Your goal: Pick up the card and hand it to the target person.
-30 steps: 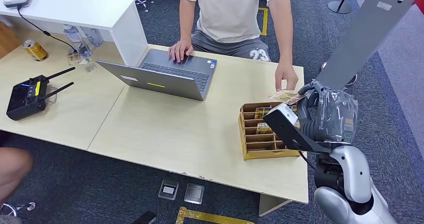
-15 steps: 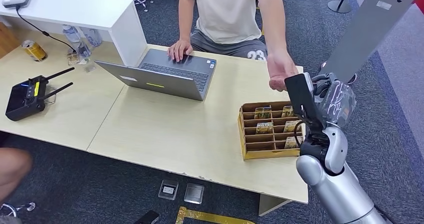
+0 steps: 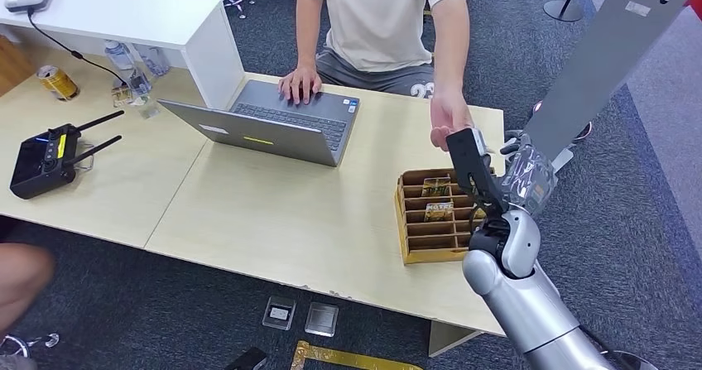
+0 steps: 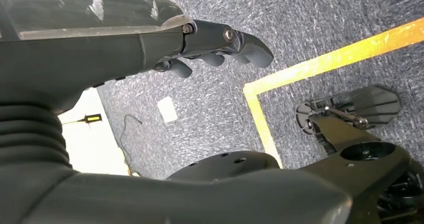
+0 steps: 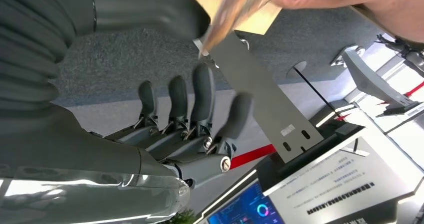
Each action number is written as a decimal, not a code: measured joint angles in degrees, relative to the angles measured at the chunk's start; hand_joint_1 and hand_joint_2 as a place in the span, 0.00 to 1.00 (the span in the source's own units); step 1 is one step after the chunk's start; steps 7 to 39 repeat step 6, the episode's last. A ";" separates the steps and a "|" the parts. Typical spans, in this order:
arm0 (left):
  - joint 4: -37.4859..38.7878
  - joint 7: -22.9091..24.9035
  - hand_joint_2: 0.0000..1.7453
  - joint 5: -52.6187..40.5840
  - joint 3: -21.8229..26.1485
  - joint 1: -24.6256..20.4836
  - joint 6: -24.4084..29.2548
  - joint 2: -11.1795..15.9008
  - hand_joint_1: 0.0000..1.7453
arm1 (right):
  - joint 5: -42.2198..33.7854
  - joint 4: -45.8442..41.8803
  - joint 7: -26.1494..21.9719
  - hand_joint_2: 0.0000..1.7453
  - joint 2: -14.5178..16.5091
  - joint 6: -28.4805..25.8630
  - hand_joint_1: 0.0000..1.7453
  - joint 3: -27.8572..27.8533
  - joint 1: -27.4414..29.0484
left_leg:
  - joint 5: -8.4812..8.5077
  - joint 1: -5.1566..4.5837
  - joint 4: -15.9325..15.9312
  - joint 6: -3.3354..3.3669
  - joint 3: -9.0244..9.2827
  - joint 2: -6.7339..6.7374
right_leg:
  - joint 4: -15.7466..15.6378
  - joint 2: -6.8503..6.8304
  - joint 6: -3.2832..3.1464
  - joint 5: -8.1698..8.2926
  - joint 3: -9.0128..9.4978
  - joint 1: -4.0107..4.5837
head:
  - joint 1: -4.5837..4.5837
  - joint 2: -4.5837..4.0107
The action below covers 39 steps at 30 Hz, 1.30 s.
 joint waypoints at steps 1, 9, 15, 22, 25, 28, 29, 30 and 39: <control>0.00 -0.07 0.00 0.27 0.00 0.00 0.13 0.00 0.00 | -0.46 0.20 0.00 1.00 0.30 -0.01 0.00 -0.48 0.19 | 0.00 0.00 0.00 0.00 0.00 0.00 | 0.00 0.00 0.00 0.00 0.00 0.00 | 0.00 0.00; 0.00 -0.09 0.00 1.19 -0.02 0.04 0.37 0.00 0.00 | -7.91 0.53 0.00 1.00 1.46 0.01 0.00 -2.86 1.17 | 0.00 0.00 0.00 0.00 0.00 0.00 | 0.00 -0.02 0.00 0.00 0.00 0.00 | 0.00 0.00; 0.00 -0.09 0.00 1.19 -0.02 0.04 0.37 0.00 0.00 | -7.91 0.53 0.00 1.00 1.46 0.01 0.00 -2.86 1.17 | 0.00 0.00 0.00 0.00 0.00 0.00 | 0.00 -0.02 0.00 0.00 0.00 0.00 | 0.00 0.00; 0.00 -0.09 0.00 1.19 -0.02 0.04 0.37 0.00 0.00 | -7.91 0.53 0.00 1.00 1.46 0.01 0.00 -2.86 1.17 | 0.00 0.00 0.00 0.00 0.00 0.00 | 0.00 -0.02 0.00 0.00 0.00 0.00 | 0.00 0.00; 0.00 -0.09 0.00 1.19 -0.02 0.04 0.37 0.00 0.00 | -7.91 0.53 0.00 1.00 1.46 0.01 0.00 -2.86 1.17 | 0.00 0.00 0.00 0.00 0.00 0.00 | 0.00 -0.02 0.00 0.00 0.00 0.00 | 0.00 0.00; 0.00 -0.09 0.00 1.19 -0.02 0.04 0.37 0.00 0.00 | -7.91 0.53 0.00 1.00 1.46 0.01 0.00 -2.86 1.17 | 0.00 0.00 0.00 0.00 0.00 0.00 | 0.00 -0.02 0.00 0.00 0.00 0.00 | 0.00 0.00; 0.00 -0.09 0.00 1.19 -0.02 0.04 0.37 0.00 0.00 | -7.91 0.53 0.00 1.00 1.46 0.01 0.00 -2.86 1.17 | 0.00 0.00 0.00 0.00 0.00 0.00 | 0.00 -0.02 0.00 0.00 0.00 0.00 | 0.00 0.00; 0.00 -0.09 0.00 1.19 -0.02 0.04 0.37 0.00 0.00 | -7.91 0.53 0.00 1.00 1.46 0.01 0.00 -2.86 1.17 | 0.00 0.00 0.00 0.00 0.00 0.00 | 0.00 -0.02 0.00 0.00 0.00 0.00 | 0.00 0.00; 0.00 -0.09 0.00 1.19 -0.02 0.04 0.37 0.00 0.00 | -7.91 0.53 0.00 1.00 1.46 0.01 0.00 -2.86 1.17 | 0.00 0.00 0.00 0.00 0.00 0.00 | 0.00 -0.02 0.00 0.00 0.00 0.00 | 0.00 0.00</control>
